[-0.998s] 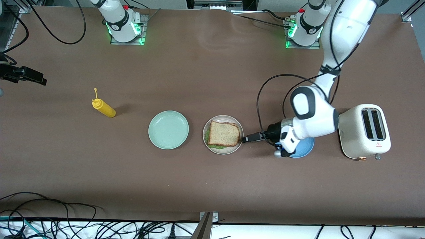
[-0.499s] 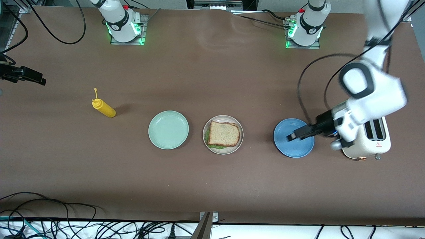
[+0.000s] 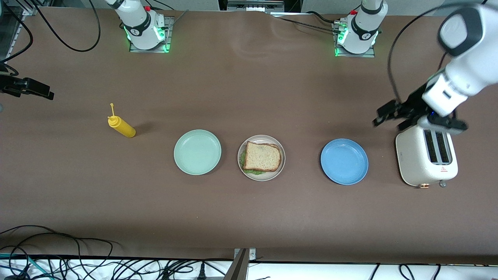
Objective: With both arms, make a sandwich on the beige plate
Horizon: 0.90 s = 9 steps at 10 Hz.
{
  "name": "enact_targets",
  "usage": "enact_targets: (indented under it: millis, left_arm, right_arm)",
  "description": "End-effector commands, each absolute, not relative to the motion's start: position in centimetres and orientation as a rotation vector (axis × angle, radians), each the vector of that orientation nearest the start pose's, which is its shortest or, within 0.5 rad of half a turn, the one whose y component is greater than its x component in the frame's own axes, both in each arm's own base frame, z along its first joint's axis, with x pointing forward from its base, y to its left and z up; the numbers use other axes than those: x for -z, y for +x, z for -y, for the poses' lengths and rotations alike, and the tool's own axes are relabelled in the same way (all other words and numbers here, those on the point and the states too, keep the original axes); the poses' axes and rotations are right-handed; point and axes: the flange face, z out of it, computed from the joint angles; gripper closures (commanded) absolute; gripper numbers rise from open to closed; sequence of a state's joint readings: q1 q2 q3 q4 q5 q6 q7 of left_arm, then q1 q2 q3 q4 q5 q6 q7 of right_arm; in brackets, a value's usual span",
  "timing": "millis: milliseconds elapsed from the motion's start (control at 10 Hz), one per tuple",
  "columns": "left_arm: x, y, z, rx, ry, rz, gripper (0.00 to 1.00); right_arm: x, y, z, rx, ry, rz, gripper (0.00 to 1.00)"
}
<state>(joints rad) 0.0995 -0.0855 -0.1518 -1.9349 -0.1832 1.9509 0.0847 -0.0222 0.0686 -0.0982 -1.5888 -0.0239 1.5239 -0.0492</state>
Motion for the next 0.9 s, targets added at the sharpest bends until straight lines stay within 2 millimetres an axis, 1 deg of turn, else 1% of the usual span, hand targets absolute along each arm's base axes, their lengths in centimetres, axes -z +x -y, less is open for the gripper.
enact_targets:
  millis: [0,200,299,399,499,599,699,799]
  left_arm:
    - [-59.6,51.3,3.5,0.044,-3.089,-0.212,0.0]
    - [-63.0,50.5,2.6,-0.005,-3.052,-0.169,0.0]
    - [-64.2,50.1,2.4,-0.019,-3.056,-0.084,0.0]
    - [-63.9,50.1,2.0,-0.032,-3.067,0.028,0.0]
    - [-63.2,50.5,2.3,-0.058,-3.073,0.093,0.0]
    - [-63.0,50.5,3.1,-0.065,-3.095,0.122,0.0]
    - [-62.6,50.5,3.5,-0.107,-3.14,0.191,0.0]
    - [-62.7,50.6,3.5,-0.108,-3.151,0.215,0.0]
  right_arm:
    - [-57.9,56.1,6.9,-0.213,-3.138,-0.116,0.0]
    - [-57.9,56.2,6.8,-0.209,-3.143,-0.116,0.0]
    - [-57.9,56.2,6.8,-0.209,-3.143,-0.116,0.0]
    - [-57.9,56.2,6.8,-0.209,-3.142,-0.113,0.0]
    - [-57.8,56.2,6.8,-0.212,-3.143,-0.116,0.0]
    - [-57.8,56.2,6.8,-0.209,-3.144,-0.118,0.0]
    - [-57.8,56.3,6.7,-0.205,-3.147,-0.114,0.0]
    - [-57.8,56.3,6.7,-0.205,-3.146,-0.116,0.0]
